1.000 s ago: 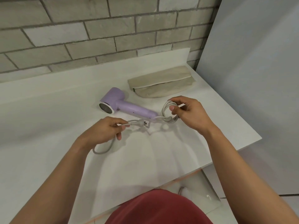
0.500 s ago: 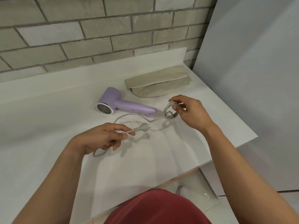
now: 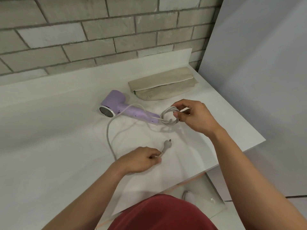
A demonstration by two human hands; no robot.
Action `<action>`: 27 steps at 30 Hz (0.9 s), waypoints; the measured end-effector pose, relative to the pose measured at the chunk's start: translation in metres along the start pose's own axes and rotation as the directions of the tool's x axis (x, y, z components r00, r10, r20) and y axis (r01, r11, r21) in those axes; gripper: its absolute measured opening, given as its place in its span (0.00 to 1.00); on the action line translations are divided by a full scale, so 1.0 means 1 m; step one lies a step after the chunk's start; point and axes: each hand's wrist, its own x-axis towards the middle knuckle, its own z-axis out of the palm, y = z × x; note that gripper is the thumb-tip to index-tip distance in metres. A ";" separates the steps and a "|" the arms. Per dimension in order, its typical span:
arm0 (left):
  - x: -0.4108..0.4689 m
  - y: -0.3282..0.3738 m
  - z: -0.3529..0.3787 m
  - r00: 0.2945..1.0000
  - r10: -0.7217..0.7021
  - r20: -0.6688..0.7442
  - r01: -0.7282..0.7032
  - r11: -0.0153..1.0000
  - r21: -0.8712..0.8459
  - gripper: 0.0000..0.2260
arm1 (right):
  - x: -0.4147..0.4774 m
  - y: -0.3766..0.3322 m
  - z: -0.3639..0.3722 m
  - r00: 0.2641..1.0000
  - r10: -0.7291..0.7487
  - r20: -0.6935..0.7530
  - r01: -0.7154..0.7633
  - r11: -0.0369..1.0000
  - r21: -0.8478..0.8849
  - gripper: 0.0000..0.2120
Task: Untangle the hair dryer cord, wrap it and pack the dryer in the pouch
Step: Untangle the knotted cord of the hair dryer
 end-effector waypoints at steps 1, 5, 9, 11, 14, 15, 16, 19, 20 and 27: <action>0.001 0.001 -0.002 0.999 0.007 -0.053 -0.004 0.998 0.065 0.14 | -0.001 0.001 0.001 1.000 -0.003 0.009 0.002 1.000 0.013 0.11; 0.004 0.008 -0.017 0.936 0.002 -0.351 -0.026 0.998 -0.063 0.19 | -0.005 0.002 0.005 0.999 -0.004 0.043 0.001 0.999 0.054 0.10; -0.001 0.026 -0.033 0.936 -0.126 -0.329 -0.070 0.849 -0.523 0.13 | -0.008 0.000 0.008 0.998 0.009 0.069 -0.014 0.997 0.076 0.09; -0.014 0.037 -0.042 0.977 -0.080 -0.195 -0.029 0.866 -0.499 0.15 | -0.009 -0.001 0.008 0.997 0.020 0.075 -0.025 0.997 0.071 0.09; -0.052 0.063 -0.067 0.995 0.080 0.057 -0.065 0.974 -0.217 0.15 | -0.010 -0.002 0.006 0.997 0.053 0.049 -0.056 0.997 0.045 0.08; -0.065 0.070 -0.077 0.983 0.142 0.120 -0.108 0.963 -0.247 0.13 | -0.010 -0.001 0.006 0.997 0.064 0.034 -0.066 0.997 0.045 0.08; -0.076 0.076 -0.088 0.967 0.201 0.153 -0.142 0.933 -0.330 0.11 | -0.010 -0.002 0.005 0.997 0.070 0.019 -0.071 0.996 0.052 0.07; -0.087 0.074 -0.114 0.958 0.263 -0.111 -0.280 0.792 -0.542 0.09 | -0.011 -0.001 0.007 0.996 0.089 -0.009 -0.088 0.991 0.101 0.08; -0.080 0.067 -0.120 0.941 0.199 -0.275 -0.327 0.745 -0.581 0.09 | -0.011 0.000 0.007 0.995 0.097 -0.007 -0.095 0.988 0.122 0.08; 0.001 0.032 -0.097 0.887 -0.011 -0.461 -0.211 0.879 -0.427 0.14 | -0.013 0.005 0.008 0.998 0.025 0.051 -0.045 0.896 0.442 0.12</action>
